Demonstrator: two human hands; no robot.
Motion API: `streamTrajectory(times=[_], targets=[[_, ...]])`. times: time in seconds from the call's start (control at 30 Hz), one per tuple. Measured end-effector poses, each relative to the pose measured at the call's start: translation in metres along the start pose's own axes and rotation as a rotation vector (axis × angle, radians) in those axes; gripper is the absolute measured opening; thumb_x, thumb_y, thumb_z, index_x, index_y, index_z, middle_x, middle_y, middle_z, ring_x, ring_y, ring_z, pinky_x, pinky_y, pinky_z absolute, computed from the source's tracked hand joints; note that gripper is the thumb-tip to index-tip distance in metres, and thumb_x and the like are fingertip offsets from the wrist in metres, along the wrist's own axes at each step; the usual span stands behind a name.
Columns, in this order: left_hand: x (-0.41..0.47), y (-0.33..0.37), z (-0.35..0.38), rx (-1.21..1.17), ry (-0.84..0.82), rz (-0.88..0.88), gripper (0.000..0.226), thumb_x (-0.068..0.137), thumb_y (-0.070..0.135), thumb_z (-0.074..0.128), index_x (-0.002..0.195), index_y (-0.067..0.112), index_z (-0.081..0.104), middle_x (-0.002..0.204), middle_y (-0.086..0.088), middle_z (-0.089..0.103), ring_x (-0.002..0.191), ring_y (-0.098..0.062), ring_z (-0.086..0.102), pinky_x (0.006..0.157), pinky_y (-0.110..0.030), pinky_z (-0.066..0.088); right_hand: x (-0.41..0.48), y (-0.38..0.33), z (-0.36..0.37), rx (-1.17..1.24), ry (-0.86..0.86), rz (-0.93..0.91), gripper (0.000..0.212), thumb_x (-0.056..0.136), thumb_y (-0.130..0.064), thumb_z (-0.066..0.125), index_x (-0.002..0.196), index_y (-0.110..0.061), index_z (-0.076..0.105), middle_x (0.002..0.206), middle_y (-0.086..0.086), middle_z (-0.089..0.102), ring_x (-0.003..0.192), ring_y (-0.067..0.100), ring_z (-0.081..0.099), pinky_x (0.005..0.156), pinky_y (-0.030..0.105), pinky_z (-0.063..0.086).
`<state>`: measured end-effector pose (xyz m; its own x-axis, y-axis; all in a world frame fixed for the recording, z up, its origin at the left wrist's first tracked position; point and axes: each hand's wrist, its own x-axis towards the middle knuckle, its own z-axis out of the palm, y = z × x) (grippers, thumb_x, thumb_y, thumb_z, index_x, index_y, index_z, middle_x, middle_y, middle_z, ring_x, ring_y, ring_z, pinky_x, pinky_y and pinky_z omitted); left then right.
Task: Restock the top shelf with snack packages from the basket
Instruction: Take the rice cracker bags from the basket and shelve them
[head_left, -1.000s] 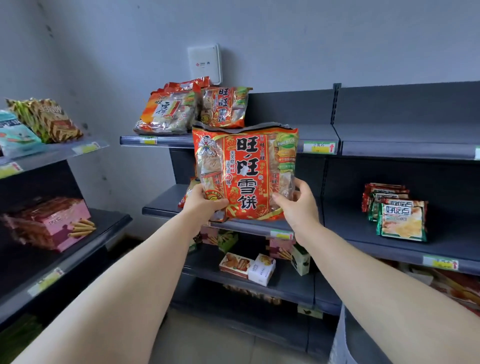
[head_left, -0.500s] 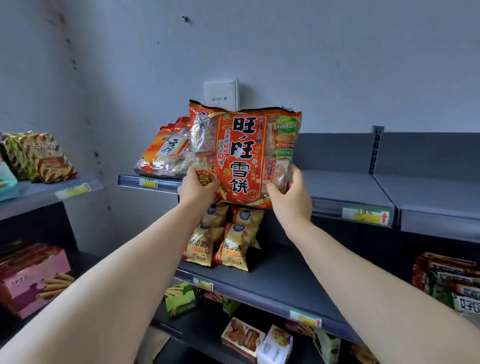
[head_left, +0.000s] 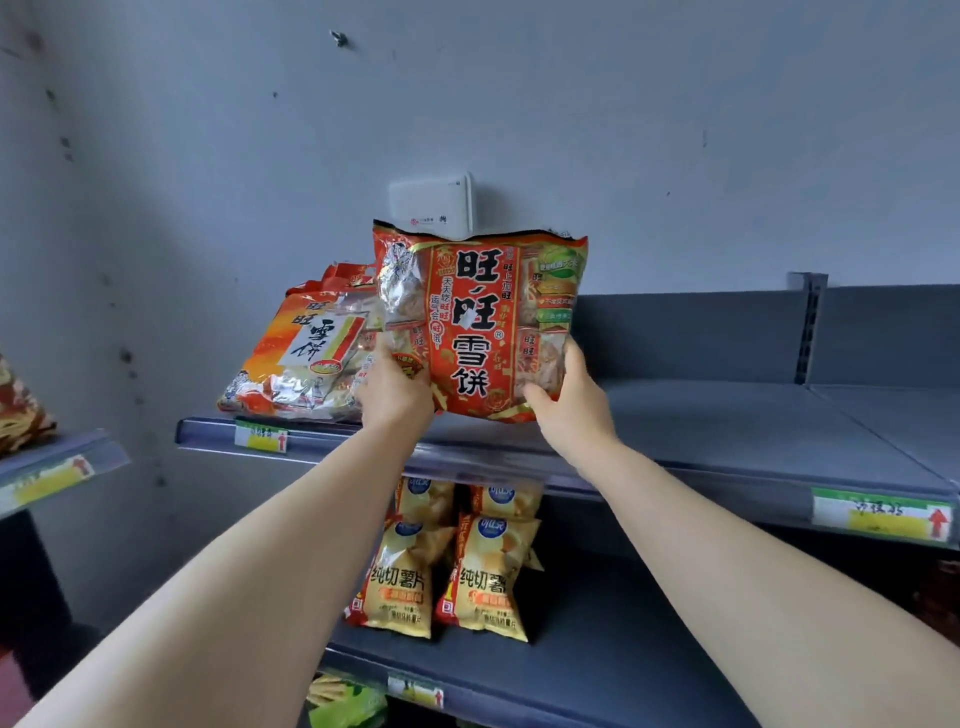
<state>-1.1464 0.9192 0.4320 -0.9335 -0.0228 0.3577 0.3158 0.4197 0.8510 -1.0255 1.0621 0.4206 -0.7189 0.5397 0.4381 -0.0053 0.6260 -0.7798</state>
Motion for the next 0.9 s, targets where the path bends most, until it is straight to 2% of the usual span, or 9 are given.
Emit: streamTrajectory(times=[0.1, 0.17, 0.23, 0.33, 0.43, 0.5, 0.63, 0.73, 0.9], targets=[[0.026, -0.016, 0.007, 0.206, -0.163, -0.022, 0.062, 0.097, 0.015, 0.054, 0.151, 0.020, 0.024, 0.132, -0.014, 0.056, 0.108, -0.032, 0.060, 0.078, -0.039, 0.051, 0.013, 0.005, 0.022, -0.221, -0.048, 0.057, 0.078, 0.097, -0.036, 0.053, 0.155, -0.016, 0.005, 0.138, 0.008, 0.052, 0.119, 0.028, 0.055, 0.090, 0.038, 0.049], [0.035, -0.021, 0.012, 0.267, -0.216, 0.003, 0.058, 0.096, 0.011, 0.052, 0.149, 0.015, 0.026, 0.128, -0.014, 0.058, 0.107, -0.033, 0.060, 0.078, -0.039, 0.051, 0.021, 0.007, 0.033, -0.300, -0.015, 0.075, 0.078, 0.100, -0.037, 0.047, 0.155, -0.015, -0.002, 0.134, 0.010, 0.055, 0.113, 0.028, 0.058, 0.084, 0.039, 0.049], [0.038, -0.017, 0.016, 0.315, -0.217, 0.024, 0.054, 0.093, 0.006, 0.050, 0.143, 0.011, 0.030, 0.132, -0.015, 0.054, 0.117, -0.035, 0.054, 0.085, -0.043, 0.050, 0.027, 0.008, 0.039, -0.338, 0.014, 0.084, 0.076, 0.101, -0.038, 0.045, 0.155, -0.018, -0.004, 0.132, 0.009, 0.056, 0.109, 0.027, 0.059, 0.081, 0.039, 0.050], [0.032, -0.010, 0.022, 0.412, -0.074, 0.217, 0.068, 0.088, 0.007, 0.059, 0.148, 0.011, 0.027, 0.154, -0.010, 0.032, 0.142, -0.032, 0.027, 0.110, -0.047, 0.036, 0.029, 0.010, 0.042, -0.390, 0.059, 0.086, 0.075, 0.100, -0.041, 0.046, 0.155, -0.020, -0.001, 0.149, 0.008, 0.041, 0.125, 0.027, 0.051, 0.092, 0.042, 0.048], [0.022, -0.003, 0.031, 0.284, -0.016, 0.388, 0.070, 0.084, -0.002, 0.057, 0.147, 0.017, 0.033, 0.157, -0.004, 0.029, 0.145, -0.027, 0.021, 0.115, -0.045, 0.029, 0.022, 0.012, 0.043, -0.458, 0.110, 0.011, 0.070, 0.100, -0.041, 0.044, 0.155, -0.019, 0.006, 0.161, 0.007, 0.018, 0.146, 0.025, 0.024, 0.110, 0.045, 0.036], [0.012, 0.003, 0.036, 0.203, -0.035, 0.432, 0.067, 0.082, -0.007, 0.051, 0.143, 0.019, 0.040, 0.153, -0.001, 0.034, 0.142, -0.026, 0.025, 0.112, -0.045, 0.032, 0.015, 0.012, 0.040, -0.452, 0.145, -0.066, 0.064, 0.101, -0.036, 0.044, 0.154, -0.019, 0.013, 0.161, 0.007, 0.016, 0.149, 0.022, 0.013, 0.115, 0.041, 0.026], [-0.017, 0.015, 0.043, 0.119, -0.084, 0.569, 0.056, 0.083, -0.008, 0.048, 0.134, 0.017, 0.050, 0.143, -0.001, 0.046, 0.133, -0.025, 0.034, 0.104, -0.037, 0.034, -0.007, 0.017, 0.024, -0.551, 0.187, -0.160, 0.059, 0.101, -0.028, 0.047, 0.152, -0.016, 0.023, 0.160, 0.008, 0.021, 0.149, 0.022, 0.012, 0.120, 0.038, 0.019], [-0.046, 0.025, 0.047, 0.060, -0.145, 0.636, 0.055, 0.082, -0.009, 0.048, 0.129, 0.017, 0.054, 0.141, 0.000, 0.049, 0.129, -0.024, 0.037, 0.102, -0.035, 0.037, -0.030, 0.026, 0.001, -0.605, 0.203, -0.145, 0.057, 0.101, -0.027, 0.048, 0.152, -0.013, 0.026, 0.159, 0.009, 0.023, 0.150, 0.023, 0.012, 0.120, 0.039, 0.018], [-0.112, 0.043, 0.056, 0.055, -0.281, 0.699, 0.055, 0.085, -0.007, 0.052, 0.134, 0.017, 0.051, 0.142, -0.001, 0.048, 0.132, -0.023, 0.037, 0.101, -0.035, 0.039, -0.089, 0.045, -0.052, -0.713, 0.206, -0.088, 0.058, 0.101, -0.029, 0.047, 0.152, -0.015, 0.024, 0.161, 0.007, 0.018, 0.150, 0.022, 0.006, 0.121, 0.041, 0.016]])
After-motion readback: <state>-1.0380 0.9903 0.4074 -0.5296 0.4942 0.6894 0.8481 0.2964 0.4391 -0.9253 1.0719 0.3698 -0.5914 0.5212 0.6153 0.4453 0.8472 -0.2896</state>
